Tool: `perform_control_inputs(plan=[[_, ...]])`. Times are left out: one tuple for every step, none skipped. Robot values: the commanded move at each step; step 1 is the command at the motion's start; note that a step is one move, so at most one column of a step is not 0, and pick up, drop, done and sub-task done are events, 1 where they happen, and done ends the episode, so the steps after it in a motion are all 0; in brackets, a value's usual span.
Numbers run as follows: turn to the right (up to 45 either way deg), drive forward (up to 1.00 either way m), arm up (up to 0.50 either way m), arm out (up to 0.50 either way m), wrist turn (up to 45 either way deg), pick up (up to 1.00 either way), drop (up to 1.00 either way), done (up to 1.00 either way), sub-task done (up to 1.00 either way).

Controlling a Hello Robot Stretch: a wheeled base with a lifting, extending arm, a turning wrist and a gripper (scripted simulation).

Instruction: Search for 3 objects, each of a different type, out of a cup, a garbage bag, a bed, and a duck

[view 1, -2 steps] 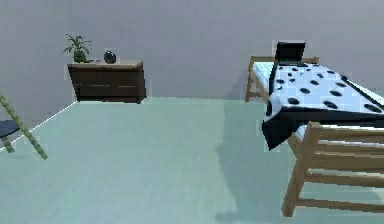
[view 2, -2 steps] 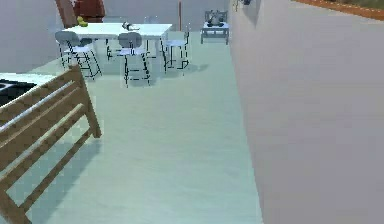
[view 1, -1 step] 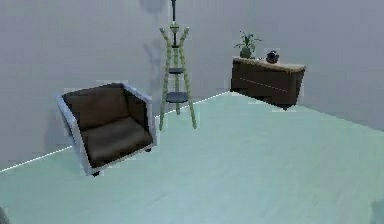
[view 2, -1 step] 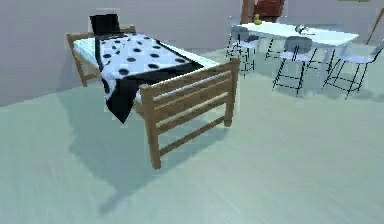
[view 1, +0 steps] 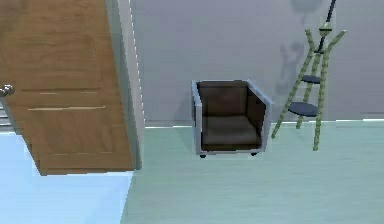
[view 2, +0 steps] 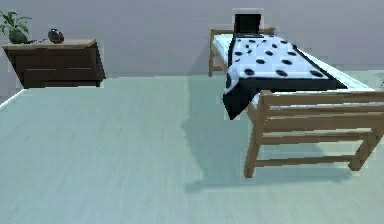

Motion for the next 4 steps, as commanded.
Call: perform_control_inputs(plan=[[0.0,0.15,0.00,0.00,0.0,0.00,0.00,0.00,0.00],[-45.0,0.00,0.00,0.00,0.0,0.00,0.00,0.00,0.00],[-30.0,0.00,0.00,0.00,0.0,0.00,0.00,0.00,0.00],[0.0,1.00,0.00,0.00,0.0,0.00,0.00,0.00,0.00]])
